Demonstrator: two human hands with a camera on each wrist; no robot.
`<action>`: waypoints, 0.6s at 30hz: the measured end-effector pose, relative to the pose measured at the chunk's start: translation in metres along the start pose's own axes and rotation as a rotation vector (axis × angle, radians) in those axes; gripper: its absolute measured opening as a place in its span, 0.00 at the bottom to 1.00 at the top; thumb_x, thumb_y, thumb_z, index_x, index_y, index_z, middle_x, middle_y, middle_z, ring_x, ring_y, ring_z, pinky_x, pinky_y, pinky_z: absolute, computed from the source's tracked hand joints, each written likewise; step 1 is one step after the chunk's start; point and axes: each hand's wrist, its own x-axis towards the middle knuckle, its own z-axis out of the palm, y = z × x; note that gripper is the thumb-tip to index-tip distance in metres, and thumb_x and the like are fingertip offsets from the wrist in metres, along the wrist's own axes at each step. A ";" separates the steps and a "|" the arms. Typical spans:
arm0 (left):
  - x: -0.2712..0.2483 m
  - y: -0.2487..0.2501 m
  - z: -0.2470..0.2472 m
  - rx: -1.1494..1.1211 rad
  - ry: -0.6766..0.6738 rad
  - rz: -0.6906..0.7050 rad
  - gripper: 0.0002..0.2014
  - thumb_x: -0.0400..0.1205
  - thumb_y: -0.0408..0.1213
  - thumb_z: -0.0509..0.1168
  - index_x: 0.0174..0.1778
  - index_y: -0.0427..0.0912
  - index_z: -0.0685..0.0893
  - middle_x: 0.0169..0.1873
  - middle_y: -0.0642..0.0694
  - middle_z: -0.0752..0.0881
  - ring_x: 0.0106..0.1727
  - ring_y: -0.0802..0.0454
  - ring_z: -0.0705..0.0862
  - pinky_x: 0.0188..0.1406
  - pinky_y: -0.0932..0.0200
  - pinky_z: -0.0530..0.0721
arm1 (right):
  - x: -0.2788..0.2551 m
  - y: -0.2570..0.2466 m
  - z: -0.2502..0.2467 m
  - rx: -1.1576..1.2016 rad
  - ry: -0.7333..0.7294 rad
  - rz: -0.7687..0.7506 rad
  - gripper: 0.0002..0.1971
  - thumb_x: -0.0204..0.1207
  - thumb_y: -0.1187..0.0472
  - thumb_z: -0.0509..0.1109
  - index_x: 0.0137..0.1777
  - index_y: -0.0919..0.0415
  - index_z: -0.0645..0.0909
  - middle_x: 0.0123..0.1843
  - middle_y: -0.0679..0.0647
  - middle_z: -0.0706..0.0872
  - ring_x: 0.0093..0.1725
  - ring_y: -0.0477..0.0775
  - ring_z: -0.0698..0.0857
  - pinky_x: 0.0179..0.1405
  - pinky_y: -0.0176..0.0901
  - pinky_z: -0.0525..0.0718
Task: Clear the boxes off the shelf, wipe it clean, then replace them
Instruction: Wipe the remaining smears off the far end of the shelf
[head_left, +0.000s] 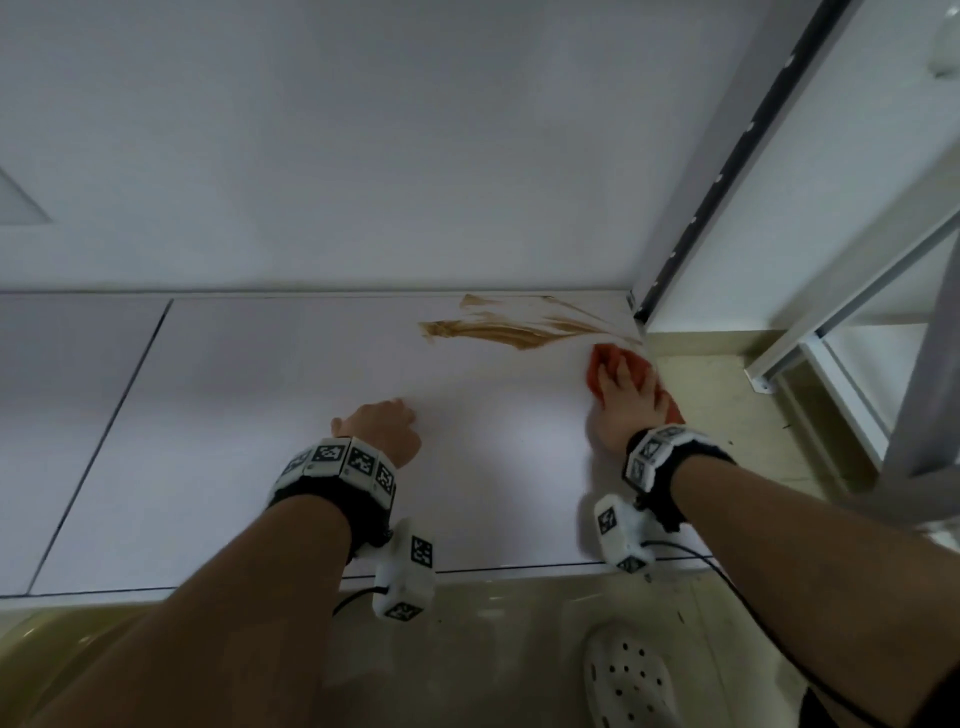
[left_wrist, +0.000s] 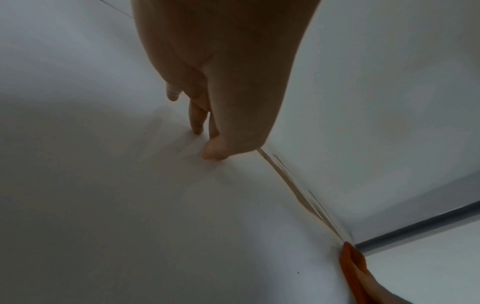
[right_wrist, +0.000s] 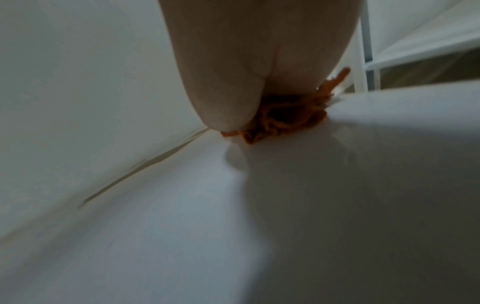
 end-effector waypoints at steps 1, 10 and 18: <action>0.000 0.001 0.000 0.006 -0.009 -0.004 0.25 0.82 0.34 0.50 0.78 0.47 0.67 0.73 0.46 0.73 0.74 0.44 0.71 0.78 0.43 0.63 | -0.008 -0.005 0.006 -0.002 0.015 -0.042 0.34 0.82 0.60 0.53 0.84 0.47 0.41 0.85 0.49 0.39 0.83 0.66 0.39 0.81 0.64 0.43; 0.008 0.001 0.001 0.045 -0.056 -0.001 0.23 0.82 0.35 0.51 0.74 0.45 0.72 0.72 0.44 0.74 0.74 0.41 0.71 0.76 0.38 0.63 | -0.002 -0.037 0.017 -0.040 0.002 -0.236 0.37 0.79 0.62 0.55 0.83 0.45 0.41 0.85 0.46 0.38 0.83 0.63 0.38 0.81 0.63 0.41; 0.022 -0.002 -0.006 0.091 -0.062 0.037 0.22 0.81 0.37 0.54 0.72 0.45 0.77 0.72 0.44 0.76 0.72 0.42 0.75 0.74 0.46 0.72 | 0.048 -0.022 -0.020 -0.010 -0.028 -0.039 0.37 0.81 0.61 0.54 0.83 0.45 0.37 0.85 0.47 0.35 0.83 0.66 0.36 0.81 0.65 0.42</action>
